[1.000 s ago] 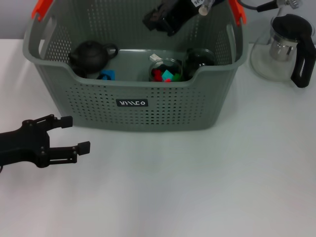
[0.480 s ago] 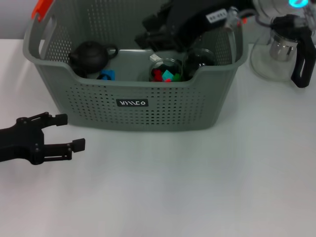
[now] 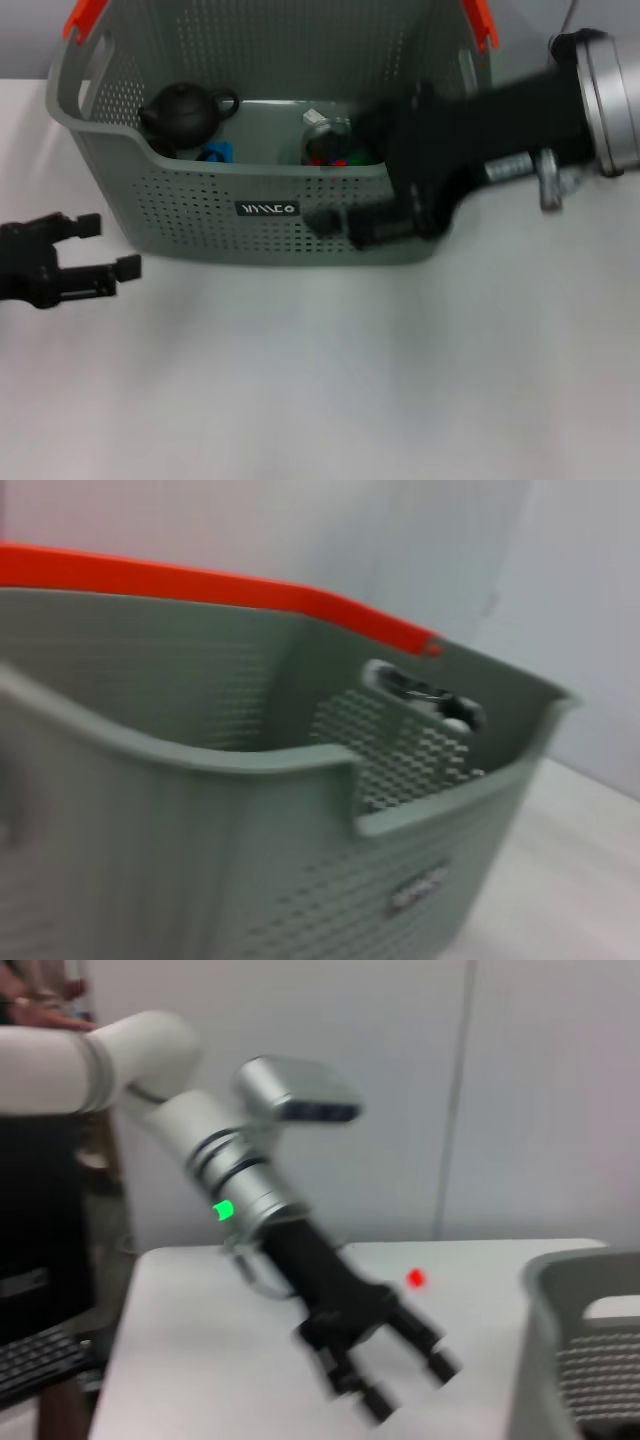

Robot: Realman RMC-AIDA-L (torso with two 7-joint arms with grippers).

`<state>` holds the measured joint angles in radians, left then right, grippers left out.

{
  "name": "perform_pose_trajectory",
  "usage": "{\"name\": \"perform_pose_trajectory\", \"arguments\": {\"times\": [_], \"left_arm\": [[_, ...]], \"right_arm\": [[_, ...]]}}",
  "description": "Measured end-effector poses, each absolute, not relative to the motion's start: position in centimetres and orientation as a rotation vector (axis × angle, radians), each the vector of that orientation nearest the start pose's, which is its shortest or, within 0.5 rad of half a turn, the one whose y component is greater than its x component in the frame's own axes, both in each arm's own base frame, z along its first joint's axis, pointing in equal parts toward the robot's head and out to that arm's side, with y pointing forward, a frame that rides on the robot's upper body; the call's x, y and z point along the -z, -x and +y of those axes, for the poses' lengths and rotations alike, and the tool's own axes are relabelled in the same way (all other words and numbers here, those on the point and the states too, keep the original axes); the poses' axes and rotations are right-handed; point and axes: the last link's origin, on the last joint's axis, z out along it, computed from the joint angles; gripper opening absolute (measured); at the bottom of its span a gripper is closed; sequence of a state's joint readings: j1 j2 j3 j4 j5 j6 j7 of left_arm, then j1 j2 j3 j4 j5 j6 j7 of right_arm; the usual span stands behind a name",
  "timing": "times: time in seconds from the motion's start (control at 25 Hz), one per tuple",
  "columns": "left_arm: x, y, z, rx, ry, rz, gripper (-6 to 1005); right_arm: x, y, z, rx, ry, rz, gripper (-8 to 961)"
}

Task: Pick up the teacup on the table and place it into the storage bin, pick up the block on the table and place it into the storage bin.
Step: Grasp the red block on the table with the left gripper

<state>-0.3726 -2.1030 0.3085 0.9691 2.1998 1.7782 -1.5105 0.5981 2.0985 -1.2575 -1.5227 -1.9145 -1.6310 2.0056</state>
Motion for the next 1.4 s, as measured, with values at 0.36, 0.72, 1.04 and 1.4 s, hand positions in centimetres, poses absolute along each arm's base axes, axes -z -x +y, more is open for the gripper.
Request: {"name": "perform_pose_trajectory", "arguments": {"times": [0.36,0.72,1.04,1.4], "left_arm": [[-11.3,34.6,27.9,0.376,2.25,-1.011,945],[-13.7,36.8,28.9,0.204,1.941,-1.294,945],[-14.5,37.9,30.9,0.056,1.746,-1.355,946],[-13.8,38.9,33.4,-0.077,1.607,-1.366,945]], "right_arm": [[0.0,-10.0,32.3,-0.404,3.139,0.084,640],[1.2,-10.5,32.7,-0.371,3.184,0.073,636],[2.5,-10.3,33.4,-0.334,3.236,0.069,635],[3.2,-10.7,33.7,-0.331,3.25,0.084,631]]}}
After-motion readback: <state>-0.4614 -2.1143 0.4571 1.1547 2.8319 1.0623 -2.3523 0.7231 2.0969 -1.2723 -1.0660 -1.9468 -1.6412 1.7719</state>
